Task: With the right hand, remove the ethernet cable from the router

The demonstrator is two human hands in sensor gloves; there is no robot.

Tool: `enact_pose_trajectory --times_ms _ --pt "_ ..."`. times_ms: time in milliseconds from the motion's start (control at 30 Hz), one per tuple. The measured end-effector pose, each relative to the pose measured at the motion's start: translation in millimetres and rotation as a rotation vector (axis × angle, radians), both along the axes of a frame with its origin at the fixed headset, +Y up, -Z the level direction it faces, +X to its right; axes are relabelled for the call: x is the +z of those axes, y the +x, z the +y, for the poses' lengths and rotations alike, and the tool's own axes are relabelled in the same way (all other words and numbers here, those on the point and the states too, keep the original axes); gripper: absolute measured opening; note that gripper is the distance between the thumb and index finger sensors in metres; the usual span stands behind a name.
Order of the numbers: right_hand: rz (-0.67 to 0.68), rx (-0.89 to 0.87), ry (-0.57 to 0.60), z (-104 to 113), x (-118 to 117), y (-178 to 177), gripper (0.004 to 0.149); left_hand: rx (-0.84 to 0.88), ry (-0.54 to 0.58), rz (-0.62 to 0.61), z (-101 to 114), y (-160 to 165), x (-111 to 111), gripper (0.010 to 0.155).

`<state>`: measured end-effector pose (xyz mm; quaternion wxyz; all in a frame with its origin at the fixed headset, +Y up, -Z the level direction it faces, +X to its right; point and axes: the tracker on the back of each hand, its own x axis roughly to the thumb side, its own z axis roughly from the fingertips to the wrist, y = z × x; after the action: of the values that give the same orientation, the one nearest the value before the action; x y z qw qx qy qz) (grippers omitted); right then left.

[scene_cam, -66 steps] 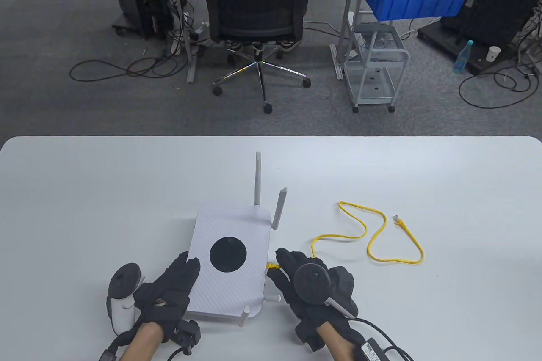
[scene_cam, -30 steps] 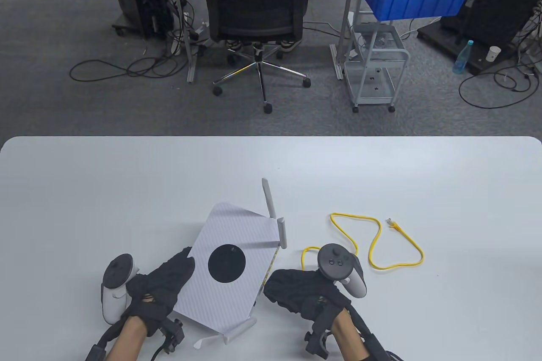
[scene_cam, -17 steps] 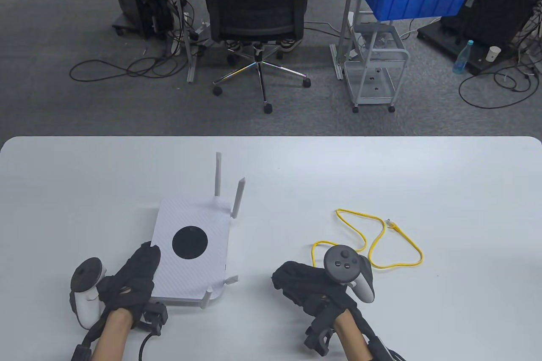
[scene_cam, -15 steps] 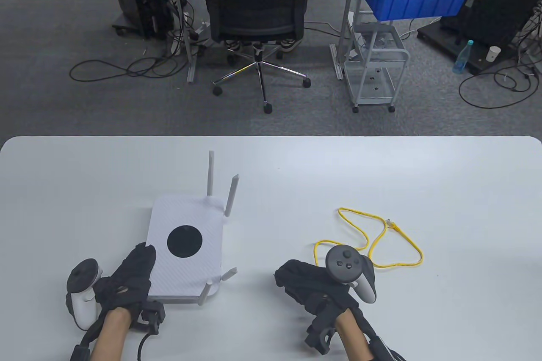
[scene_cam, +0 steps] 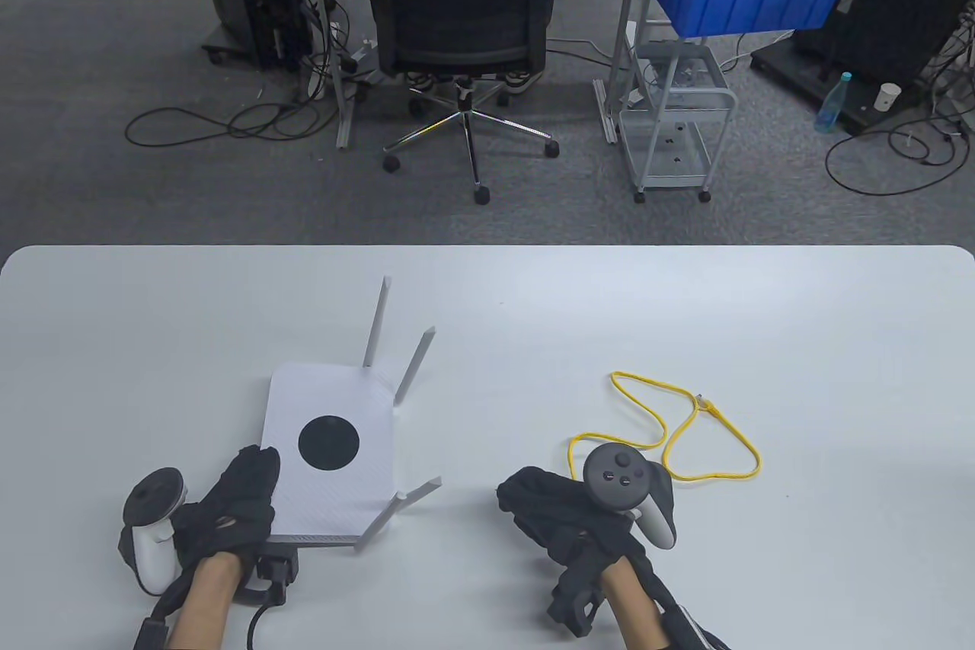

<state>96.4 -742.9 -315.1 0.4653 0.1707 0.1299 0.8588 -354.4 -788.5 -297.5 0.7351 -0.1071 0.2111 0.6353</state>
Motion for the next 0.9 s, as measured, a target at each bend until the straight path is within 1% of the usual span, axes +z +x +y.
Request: enact_pose_trajectory --times_ms 333,700,800,900 --pt "-0.015 0.004 0.004 -0.1 -0.3 1.6 0.055 -0.007 -0.008 -0.002 1.5 1.7 1.4 0.070" --pt "-0.012 0.051 0.010 -1.5 0.3 -1.3 0.055 -0.042 -0.021 -0.018 1.2 3.1 0.6 0.071" --pt "-0.014 0.063 0.011 -1.6 0.5 -1.7 0.055 -0.043 -0.017 -0.034 1.4 4.1 -0.2 0.072" --pt "-0.016 0.067 0.012 -1.8 0.6 -1.9 0.055 -0.022 -0.007 -0.050 1.9 5.2 -0.6 0.077"
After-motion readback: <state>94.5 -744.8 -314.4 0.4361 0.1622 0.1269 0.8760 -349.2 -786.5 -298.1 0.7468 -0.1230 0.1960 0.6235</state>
